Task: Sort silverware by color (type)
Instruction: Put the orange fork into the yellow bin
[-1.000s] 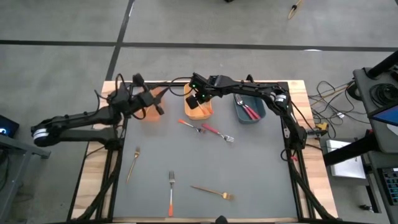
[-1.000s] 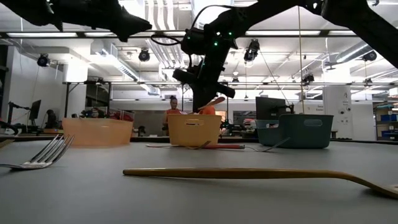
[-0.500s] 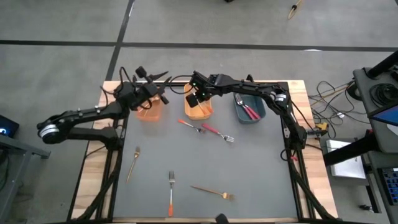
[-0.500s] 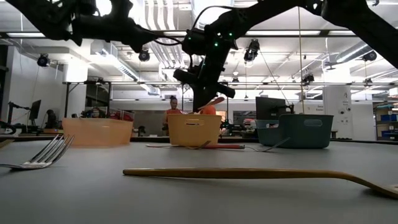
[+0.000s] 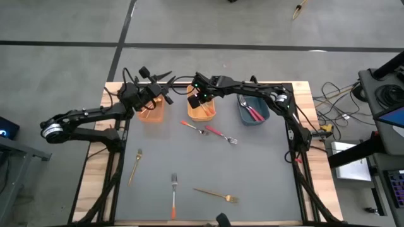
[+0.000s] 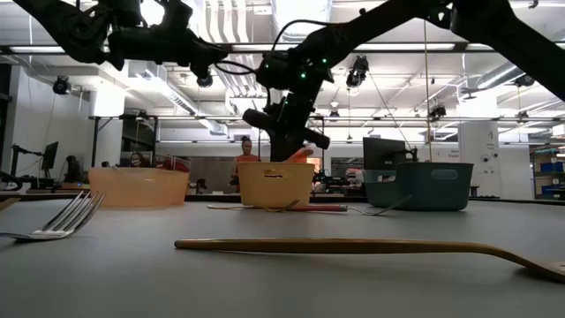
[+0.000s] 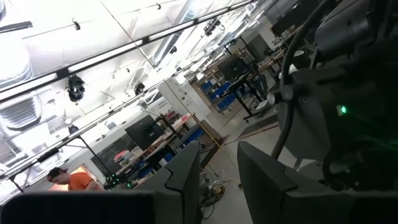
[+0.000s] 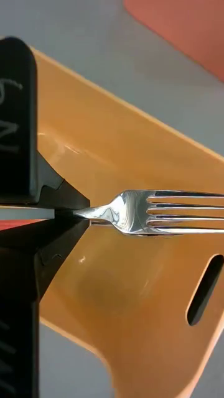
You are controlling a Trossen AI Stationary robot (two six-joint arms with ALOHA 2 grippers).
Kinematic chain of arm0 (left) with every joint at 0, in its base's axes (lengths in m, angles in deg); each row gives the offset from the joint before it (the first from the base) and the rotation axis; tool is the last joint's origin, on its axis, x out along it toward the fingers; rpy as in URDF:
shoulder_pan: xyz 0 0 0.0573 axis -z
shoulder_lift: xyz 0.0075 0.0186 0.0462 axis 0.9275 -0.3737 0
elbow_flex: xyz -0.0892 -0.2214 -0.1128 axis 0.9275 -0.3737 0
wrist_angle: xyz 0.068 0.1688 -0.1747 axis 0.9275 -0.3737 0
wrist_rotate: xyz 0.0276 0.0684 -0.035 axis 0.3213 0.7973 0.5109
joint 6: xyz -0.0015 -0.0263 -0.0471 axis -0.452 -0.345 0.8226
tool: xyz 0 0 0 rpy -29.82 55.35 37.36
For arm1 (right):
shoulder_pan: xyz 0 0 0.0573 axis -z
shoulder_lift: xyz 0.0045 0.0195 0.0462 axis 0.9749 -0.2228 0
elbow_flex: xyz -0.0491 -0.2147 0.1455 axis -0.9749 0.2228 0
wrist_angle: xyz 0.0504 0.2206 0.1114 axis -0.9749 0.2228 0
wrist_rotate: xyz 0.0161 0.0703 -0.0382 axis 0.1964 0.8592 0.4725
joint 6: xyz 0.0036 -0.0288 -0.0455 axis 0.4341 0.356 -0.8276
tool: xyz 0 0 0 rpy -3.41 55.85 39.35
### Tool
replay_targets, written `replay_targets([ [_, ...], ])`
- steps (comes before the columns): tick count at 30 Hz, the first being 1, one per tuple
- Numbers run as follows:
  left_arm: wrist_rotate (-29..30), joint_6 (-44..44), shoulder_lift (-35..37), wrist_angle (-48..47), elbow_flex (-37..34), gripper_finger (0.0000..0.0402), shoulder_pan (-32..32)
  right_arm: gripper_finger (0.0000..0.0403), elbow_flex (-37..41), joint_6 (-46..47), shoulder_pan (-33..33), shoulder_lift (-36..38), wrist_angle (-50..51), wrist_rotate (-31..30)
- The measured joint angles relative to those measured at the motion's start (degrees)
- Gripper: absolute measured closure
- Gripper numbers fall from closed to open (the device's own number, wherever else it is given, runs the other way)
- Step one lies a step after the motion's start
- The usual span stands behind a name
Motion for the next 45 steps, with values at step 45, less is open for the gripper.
replay_targets([
  [45,0.1,0.0,0.0,-0.1,0.0,0.0310,-0.1,0.0385,0.6,-1.7,-0.2,-1.2,-4.0,-4.6],
])
